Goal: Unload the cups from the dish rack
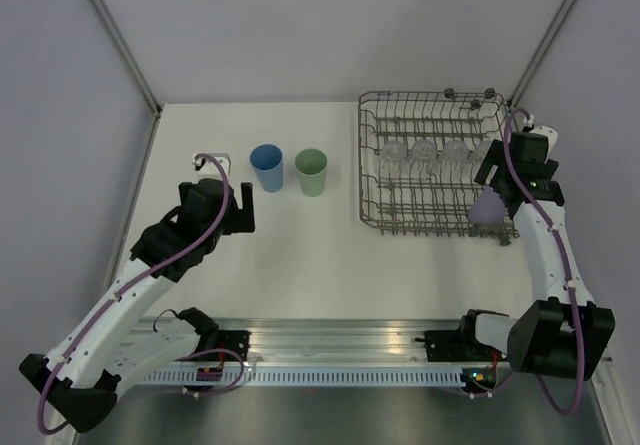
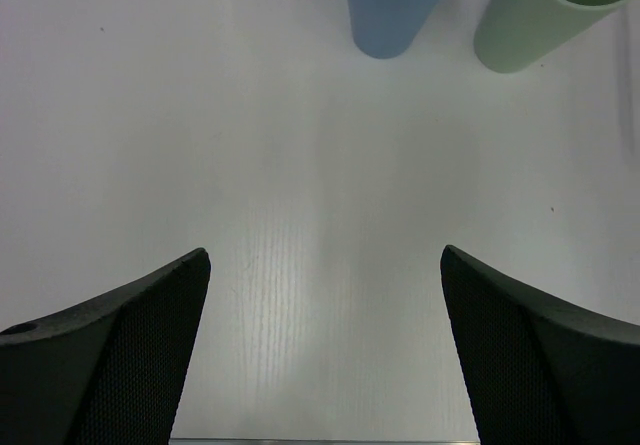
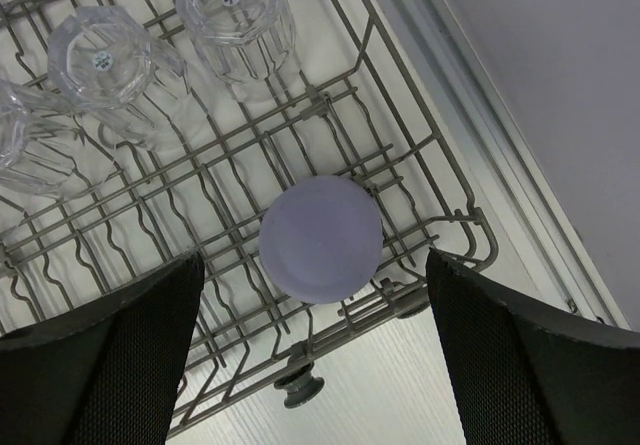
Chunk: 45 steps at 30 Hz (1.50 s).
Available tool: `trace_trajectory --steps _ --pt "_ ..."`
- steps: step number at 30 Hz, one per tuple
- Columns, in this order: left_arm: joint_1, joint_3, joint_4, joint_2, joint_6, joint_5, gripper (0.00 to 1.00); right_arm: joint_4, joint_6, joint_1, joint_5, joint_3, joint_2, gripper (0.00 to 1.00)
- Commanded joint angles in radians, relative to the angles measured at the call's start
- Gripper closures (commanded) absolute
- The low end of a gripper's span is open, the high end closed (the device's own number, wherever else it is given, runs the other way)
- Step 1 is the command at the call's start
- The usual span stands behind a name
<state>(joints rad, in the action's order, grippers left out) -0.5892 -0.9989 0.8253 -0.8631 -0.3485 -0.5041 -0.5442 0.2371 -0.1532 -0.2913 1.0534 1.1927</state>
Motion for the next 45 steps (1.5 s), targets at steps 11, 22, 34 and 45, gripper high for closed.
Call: trace_trajectory --steps 11,22,34,45 --pt "0.002 0.022 -0.091 0.03 0.052 0.099 0.0 -0.013 -0.018 -0.003 -0.006 0.01 0.163 0.07" --pt "0.002 0.029 -0.104 0.03 0.068 0.145 0.0 -0.019 -0.016 -0.003 -0.025 0.005 0.188 0.27" --pt "0.0 0.029 -0.111 0.029 0.072 0.154 0.0 -0.049 -0.024 -0.003 -0.034 0.046 0.076 0.54" --pt "0.0 -0.004 -0.121 0.038 0.037 0.231 0.01 -0.005 0.019 -0.002 0.372 0.079 -0.099 0.63"
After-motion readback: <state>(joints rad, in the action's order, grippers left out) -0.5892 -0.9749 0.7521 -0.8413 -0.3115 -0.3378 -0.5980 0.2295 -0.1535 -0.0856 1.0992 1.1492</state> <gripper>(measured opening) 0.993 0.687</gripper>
